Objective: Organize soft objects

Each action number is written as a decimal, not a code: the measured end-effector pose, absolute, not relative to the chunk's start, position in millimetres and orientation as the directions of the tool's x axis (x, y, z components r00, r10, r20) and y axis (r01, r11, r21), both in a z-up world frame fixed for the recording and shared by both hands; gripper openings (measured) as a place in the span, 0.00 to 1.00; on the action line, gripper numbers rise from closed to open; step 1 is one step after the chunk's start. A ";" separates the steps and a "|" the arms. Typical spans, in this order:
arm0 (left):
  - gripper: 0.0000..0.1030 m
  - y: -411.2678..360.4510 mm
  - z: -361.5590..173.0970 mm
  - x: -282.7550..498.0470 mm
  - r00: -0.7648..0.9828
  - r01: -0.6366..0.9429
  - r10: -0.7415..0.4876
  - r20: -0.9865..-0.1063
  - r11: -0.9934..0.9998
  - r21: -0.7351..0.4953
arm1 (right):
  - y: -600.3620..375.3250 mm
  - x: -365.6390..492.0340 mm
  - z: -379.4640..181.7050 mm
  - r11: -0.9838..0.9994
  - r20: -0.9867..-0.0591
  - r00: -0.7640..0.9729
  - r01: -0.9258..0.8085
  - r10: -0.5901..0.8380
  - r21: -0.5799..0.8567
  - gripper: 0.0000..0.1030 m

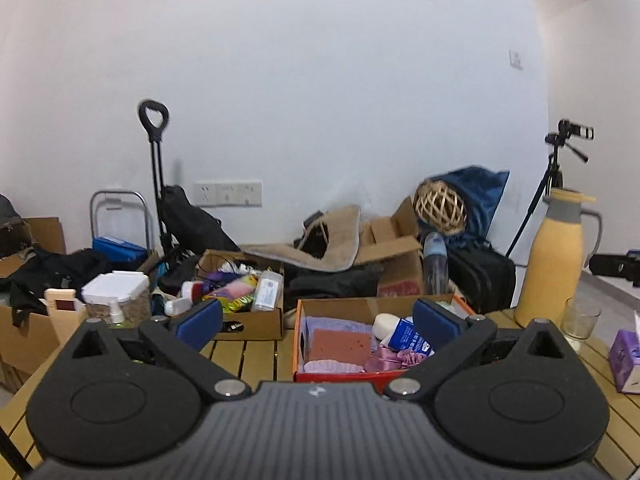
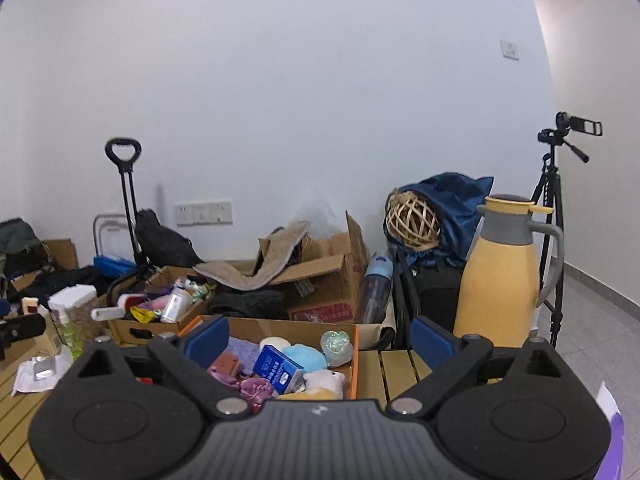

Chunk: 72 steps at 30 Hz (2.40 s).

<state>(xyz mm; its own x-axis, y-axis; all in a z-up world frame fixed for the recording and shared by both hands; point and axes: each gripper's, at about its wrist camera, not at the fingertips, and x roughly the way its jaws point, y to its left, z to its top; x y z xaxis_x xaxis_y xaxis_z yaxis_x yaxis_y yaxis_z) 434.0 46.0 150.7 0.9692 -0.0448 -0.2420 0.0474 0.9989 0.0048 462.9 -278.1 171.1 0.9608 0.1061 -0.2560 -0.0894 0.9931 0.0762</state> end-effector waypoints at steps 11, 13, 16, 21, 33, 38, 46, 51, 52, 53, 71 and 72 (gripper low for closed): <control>1.00 55.6 97.2 260.8 0.988 -0.003 0.002 -0.155 1.000 -0.008 | -259.8 307.4 100.5 0.994 -0.187 0.977 -0.105 0.101 -0.011 0.97; 1.00 55.0 86.3 227.8 0.988 -0.014 0.012 -0.152 1.000 -0.016 | -253.7 271.5 84.0 0.996 -0.168 0.982 -0.093 0.088 -0.019 0.97; 1.00 51.9 75.6 182.5 0.983 0.015 -0.020 -0.182 0.999 -0.029 | -244.2 225.7 70.2 0.992 -0.161 0.981 -0.114 0.104 -0.055 0.97; 1.00 39.4 62.7 110.2 0.991 -0.042 0.044 -0.128 0.999 0.024 | -240.8 153.1 54.3 0.991 -0.165 0.977 -0.135 0.133 0.001 0.98; 1.00 14.6 29.3 37.9 0.978 0.058 -0.055 -0.199 0.998 0.011 | -228.9 35.5 20.8 0.979 -0.166 0.965 -0.194 0.202 0.066 0.98; 1.00 16.5 32.7 31.9 0.982 0.049 -0.047 -0.183 0.999 0.009 | -229.7 30.0 24.2 0.977 -0.152 0.966 -0.198 0.207 0.074 0.98; 1.00 19.3 39.7 25.6 0.986 0.048 -0.048 -0.159 0.999 -0.004 | -229.3 27.8 28.9 0.979 -0.138 0.970 -0.194 0.202 0.068 1.00; 1.00 19.0 38.8 21.1 0.986 0.050 -0.051 -0.161 0.999 -0.008 | -227.5 23.0 28.4 0.977 -0.138 0.968 -0.201 0.209 0.065 1.00; 1.00 19.0 38.7 19.9 0.985 0.053 -0.054 -0.162 0.999 -0.009 | -227.8 21.8 28.4 0.977 -0.135 0.969 -0.201 0.208 0.065 1.00; 1.00 19.1 39.1 19.0 0.985 0.054 -0.055 -0.162 0.999 -0.009 | -229.1 23.6 29.5 0.977 -0.133 0.969 -0.201 0.208 0.065 1.00; 1.00 17.5 41.2 -0.7 0.988 0.068 -0.067 -0.142 0.998 -0.002 | -231.5 9.0 30.5 0.975 -0.109 0.970 -0.211 0.217 0.069 1.00; 1.00 17.3 41.3 -2.1 0.988 0.068 -0.068 -0.140 0.998 -0.001 | -231.5 8.1 30.5 0.975 -0.108 0.970 -0.211 0.217 0.069 1.00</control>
